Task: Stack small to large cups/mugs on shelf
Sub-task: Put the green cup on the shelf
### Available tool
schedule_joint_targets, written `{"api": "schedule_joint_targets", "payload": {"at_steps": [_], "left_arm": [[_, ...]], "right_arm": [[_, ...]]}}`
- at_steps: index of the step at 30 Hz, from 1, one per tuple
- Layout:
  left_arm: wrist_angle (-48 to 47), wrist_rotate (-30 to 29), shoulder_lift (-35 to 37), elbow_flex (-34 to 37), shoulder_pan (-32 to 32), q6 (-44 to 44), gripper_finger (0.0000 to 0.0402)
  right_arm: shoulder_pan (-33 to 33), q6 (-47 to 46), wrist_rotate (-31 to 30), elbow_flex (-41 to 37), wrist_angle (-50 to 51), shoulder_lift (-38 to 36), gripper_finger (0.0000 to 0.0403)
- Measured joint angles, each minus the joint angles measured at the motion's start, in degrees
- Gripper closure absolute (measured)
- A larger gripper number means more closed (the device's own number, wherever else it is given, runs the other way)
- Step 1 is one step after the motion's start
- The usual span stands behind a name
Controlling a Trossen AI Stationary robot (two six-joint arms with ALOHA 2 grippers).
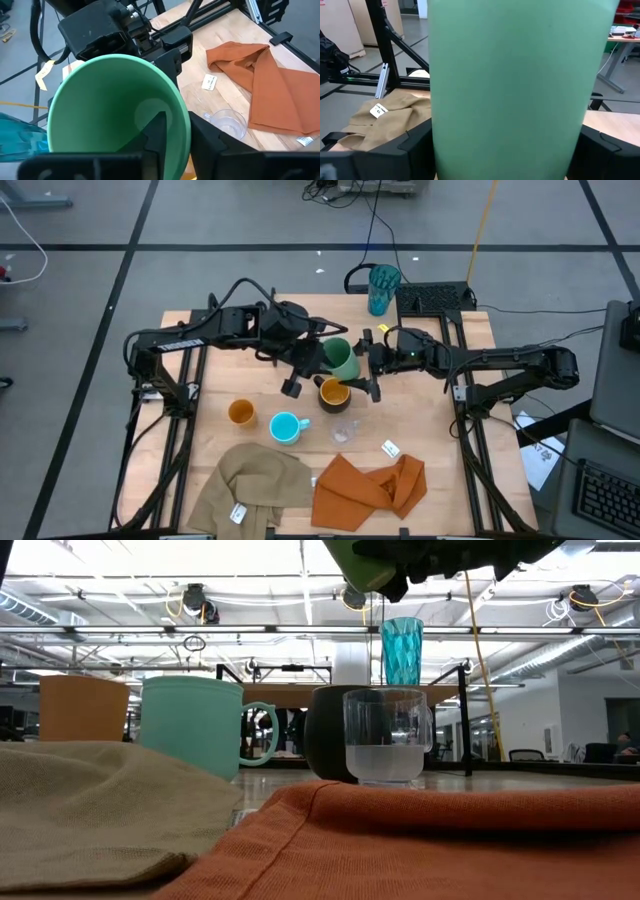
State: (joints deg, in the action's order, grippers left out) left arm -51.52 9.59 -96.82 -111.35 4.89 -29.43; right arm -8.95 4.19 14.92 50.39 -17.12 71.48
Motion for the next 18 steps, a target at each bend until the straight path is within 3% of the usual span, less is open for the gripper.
{"api": "schedule_joint_targets", "payload": {"at_steps": [8,18], "left_arm": [[1.71,-0.44,0.49,-0.17,0.04,0.41,0.0286],[-3.16,-5.08,2.88,-4.68,0.09,1.61,0.0260]], "right_arm": [[-0.11,0.17,0.02,0.00,-1.93,-0.04,0.0096],[-0.48,0.77,-0.30,0.11,-4.41,-0.11,0.0096]]}}
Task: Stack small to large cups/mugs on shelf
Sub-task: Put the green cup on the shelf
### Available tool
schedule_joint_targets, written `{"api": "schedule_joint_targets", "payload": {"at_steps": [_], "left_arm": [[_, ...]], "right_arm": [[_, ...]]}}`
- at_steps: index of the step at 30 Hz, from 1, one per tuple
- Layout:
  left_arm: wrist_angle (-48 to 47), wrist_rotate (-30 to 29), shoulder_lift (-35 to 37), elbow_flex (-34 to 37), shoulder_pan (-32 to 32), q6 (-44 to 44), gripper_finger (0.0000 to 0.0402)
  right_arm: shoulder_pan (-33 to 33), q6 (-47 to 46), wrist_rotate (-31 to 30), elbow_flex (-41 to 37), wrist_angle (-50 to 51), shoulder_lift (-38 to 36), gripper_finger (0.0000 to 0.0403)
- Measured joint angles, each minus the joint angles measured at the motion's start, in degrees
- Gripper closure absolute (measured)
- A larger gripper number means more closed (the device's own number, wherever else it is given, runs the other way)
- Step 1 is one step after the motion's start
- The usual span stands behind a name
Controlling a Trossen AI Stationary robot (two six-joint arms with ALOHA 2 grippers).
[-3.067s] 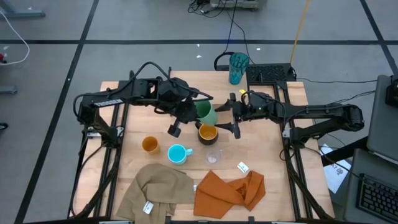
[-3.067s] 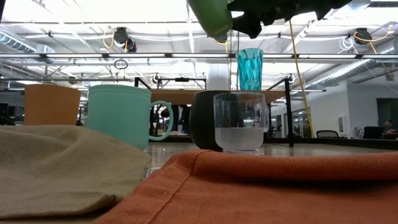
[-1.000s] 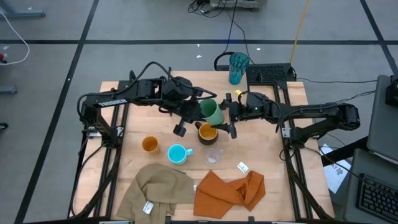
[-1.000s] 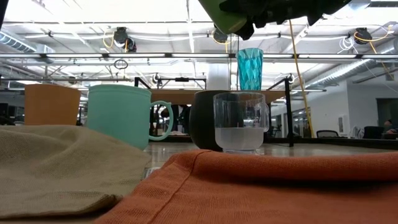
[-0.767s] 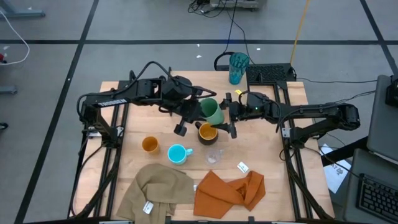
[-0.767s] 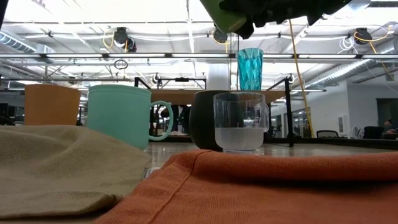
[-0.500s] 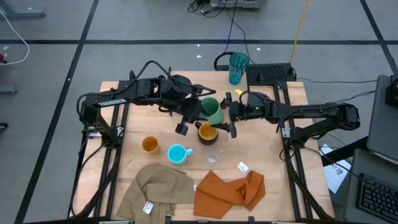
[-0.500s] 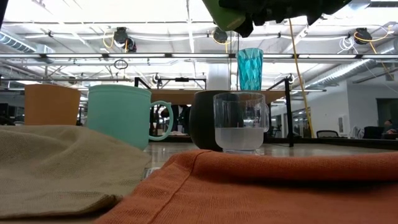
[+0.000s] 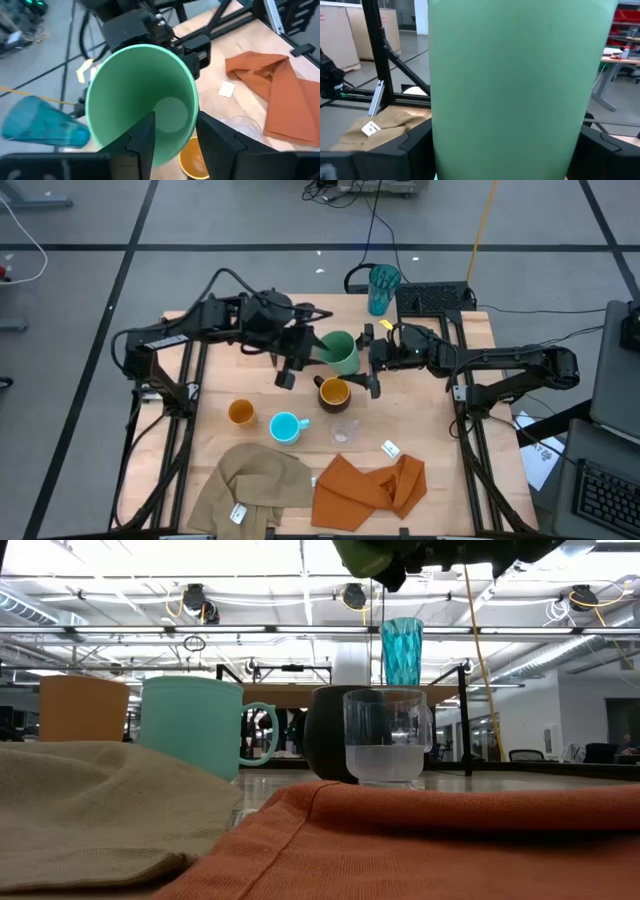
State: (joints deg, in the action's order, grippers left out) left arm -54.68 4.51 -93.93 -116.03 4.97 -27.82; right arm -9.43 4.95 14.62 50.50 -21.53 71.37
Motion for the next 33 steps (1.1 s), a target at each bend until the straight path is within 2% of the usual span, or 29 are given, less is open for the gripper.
{"api": "schedule_joint_targets", "payload": {"at_steps": [6,14,16,20,23,26,33], "left_arm": [[-4.91,-2.57,3.03,-2.03,0.15,3.73,0.0259],[-11.66,-6.96,7.55,-1.71,-3.68,12.02,0.0259],[-11.94,-12.50,8.43,-1.06,-6.43,12.86,0.0259],[-14.20,-27.22,9.38,1.11,-12.48,16.07,0.0259],[-14.85,-37.19,10.92,3.91,-16.77,20.65,0.0259],[-16.66,-47.44,12.47,8.44,-21.11,24.90,0.0259],[-15.56,-56.70,17.91,21.53,-28.18,36.75,0.0259]], "right_arm": [[-0.29,1.12,0.96,-0.13,-0.01,-0.47,0.0096],[-0.35,4.17,-5.93,-0.13,0.03,-2.58,0.0096],[-0.34,5.17,-7.98,-0.13,0.07,-2.94,0.0096],[-0.24,6.58,-12.46,-0.13,-0.05,-2.99,0.0096],[-0.26,6.73,-17.73,-0.13,-0.06,-2.99,0.0096],[-0.30,6.90,-19.86,-0.13,-0.36,-2.99,0.0096],[-0.09,6.88,-29.09,-0.13,-3.36,-2.99,0.0096]]}}
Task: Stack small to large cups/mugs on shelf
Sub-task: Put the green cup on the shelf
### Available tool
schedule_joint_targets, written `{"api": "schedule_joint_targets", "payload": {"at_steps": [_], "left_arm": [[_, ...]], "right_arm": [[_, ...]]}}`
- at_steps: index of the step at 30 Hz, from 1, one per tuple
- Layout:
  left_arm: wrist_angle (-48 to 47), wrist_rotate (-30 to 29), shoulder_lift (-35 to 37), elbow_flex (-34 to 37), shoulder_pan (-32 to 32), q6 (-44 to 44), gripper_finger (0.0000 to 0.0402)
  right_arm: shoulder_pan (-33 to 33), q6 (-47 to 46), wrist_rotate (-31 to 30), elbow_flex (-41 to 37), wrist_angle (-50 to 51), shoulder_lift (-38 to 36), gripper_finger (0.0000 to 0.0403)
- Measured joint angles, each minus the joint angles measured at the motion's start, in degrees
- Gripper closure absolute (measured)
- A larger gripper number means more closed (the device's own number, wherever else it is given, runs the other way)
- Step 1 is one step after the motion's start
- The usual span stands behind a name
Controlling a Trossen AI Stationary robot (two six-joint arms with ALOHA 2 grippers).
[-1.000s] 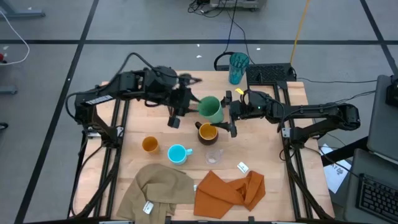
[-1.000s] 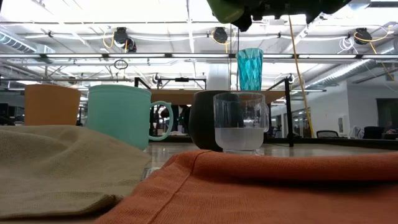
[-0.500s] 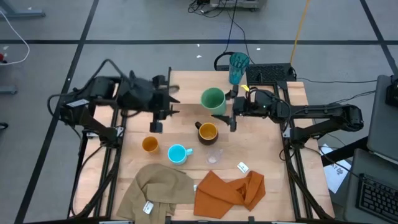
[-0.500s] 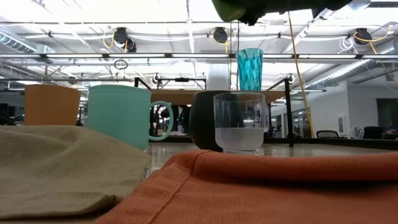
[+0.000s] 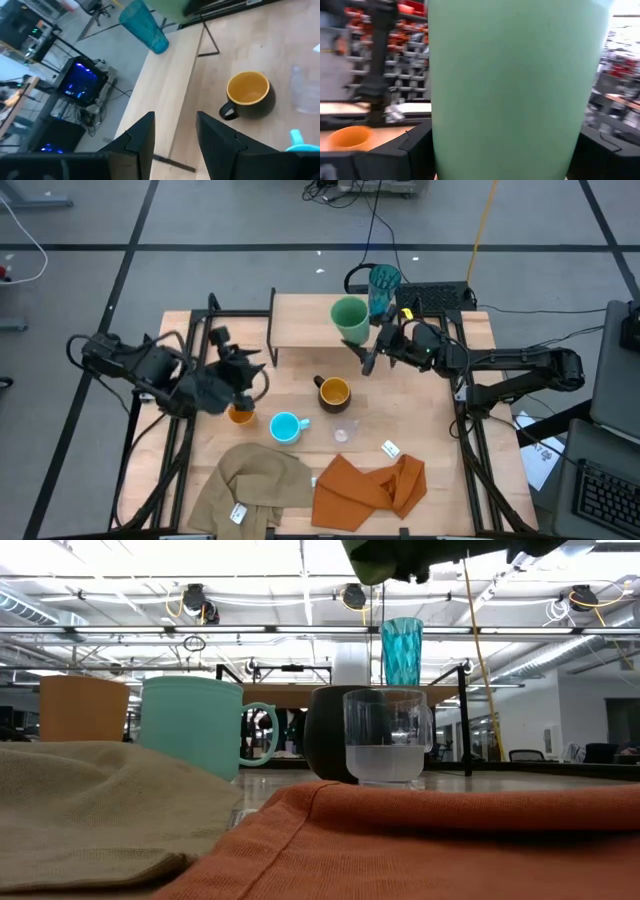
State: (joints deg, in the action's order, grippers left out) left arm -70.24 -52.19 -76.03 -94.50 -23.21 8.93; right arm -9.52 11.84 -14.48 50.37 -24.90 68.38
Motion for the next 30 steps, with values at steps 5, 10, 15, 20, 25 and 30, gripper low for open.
{"api": "schedule_joint_targets", "payload": {"at_steps": [5,10,15,20,25,30], "left_arm": [[0.12,-6.14,2.79,7.87,-3.60,8.19,0.0259],[0.13,-9.12,4.51,14.00,-5.93,14.35,0.0259],[0.15,-11.02,5.31,17.25,-7.33,18.26,0.0259],[0.22,-11.00,5.30,18.77,-8.35,20.98,0.0259],[0.24,-10.96,5.26,19.91,-9.44,22.61,0.0259],[0.11,-10.90,5.26,21.02,-9.67,23.87,0.0259]], "right_arm": [[1.67,0.61,-5.28,0.02,-1.56,0.02,0.0096],[3.24,2.28,-10.99,-0.13,-8.08,3.15,0.0096],[3.26,2.58,-14.12,-0.13,-17.10,8.94,0.0096],[2.81,7.02,-24.09,-0.13,-25.99,14.60,0.0096],[1.35,6.33,-25.12,-0.15,-32.49,17.95,0.0096],[-0.27,2.01,-26.34,-0.15,-32.96,19.98,0.0096]]}}
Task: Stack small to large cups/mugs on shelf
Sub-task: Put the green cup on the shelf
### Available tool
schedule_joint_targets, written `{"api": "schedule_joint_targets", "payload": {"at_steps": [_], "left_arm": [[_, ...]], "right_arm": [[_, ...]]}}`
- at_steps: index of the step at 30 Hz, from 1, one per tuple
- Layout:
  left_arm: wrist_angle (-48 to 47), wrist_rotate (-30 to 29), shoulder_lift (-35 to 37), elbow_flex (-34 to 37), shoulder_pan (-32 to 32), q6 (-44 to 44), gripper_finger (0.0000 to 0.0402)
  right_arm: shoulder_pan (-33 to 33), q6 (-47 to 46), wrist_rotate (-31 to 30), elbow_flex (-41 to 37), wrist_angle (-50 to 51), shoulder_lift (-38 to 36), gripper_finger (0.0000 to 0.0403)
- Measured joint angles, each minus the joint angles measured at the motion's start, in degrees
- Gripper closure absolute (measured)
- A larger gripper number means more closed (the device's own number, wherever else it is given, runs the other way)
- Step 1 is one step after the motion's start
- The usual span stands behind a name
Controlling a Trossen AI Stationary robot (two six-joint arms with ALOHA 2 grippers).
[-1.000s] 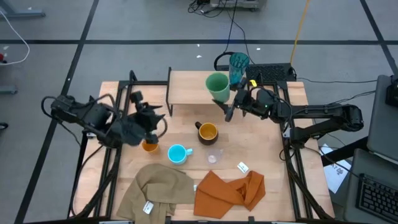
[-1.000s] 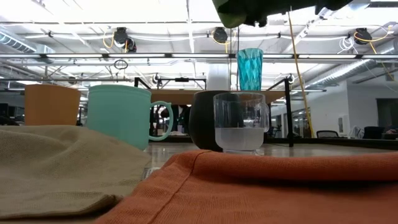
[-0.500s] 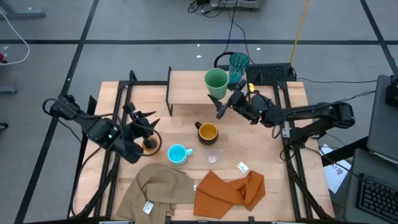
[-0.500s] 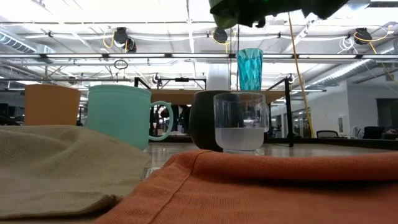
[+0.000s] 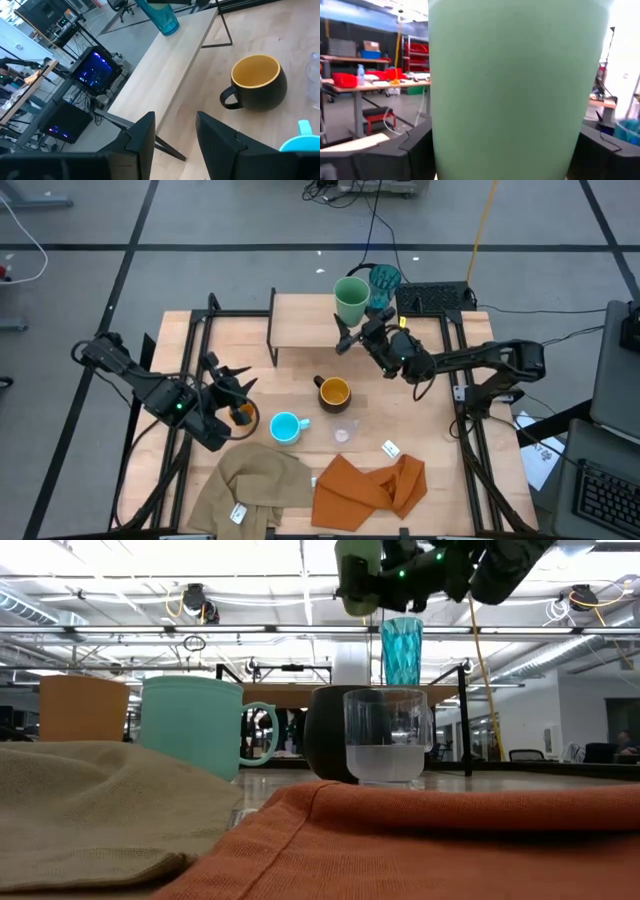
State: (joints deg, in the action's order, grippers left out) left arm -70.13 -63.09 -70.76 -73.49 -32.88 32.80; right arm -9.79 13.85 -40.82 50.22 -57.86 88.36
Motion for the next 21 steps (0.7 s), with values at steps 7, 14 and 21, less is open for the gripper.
{"api": "schedule_joint_targets", "payload": {"at_steps": [7,14,21], "left_arm": [[0.08,0.02,0.00,1.08,0.00,0.65,0.0259],[0.07,0.02,0.00,1.31,0.00,1.04,0.0259],[0.07,0.04,0.00,1.31,0.00,1.77,0.0259]], "right_arm": [[-0.90,-2.93,0.06,-0.02,-2.04,2.19,0.0096],[-1.35,-5.72,0.46,-0.02,-5.24,4.98,0.0096],[-1.52,-5.67,0.43,2.06,-6.94,9.26,0.0096]]}}
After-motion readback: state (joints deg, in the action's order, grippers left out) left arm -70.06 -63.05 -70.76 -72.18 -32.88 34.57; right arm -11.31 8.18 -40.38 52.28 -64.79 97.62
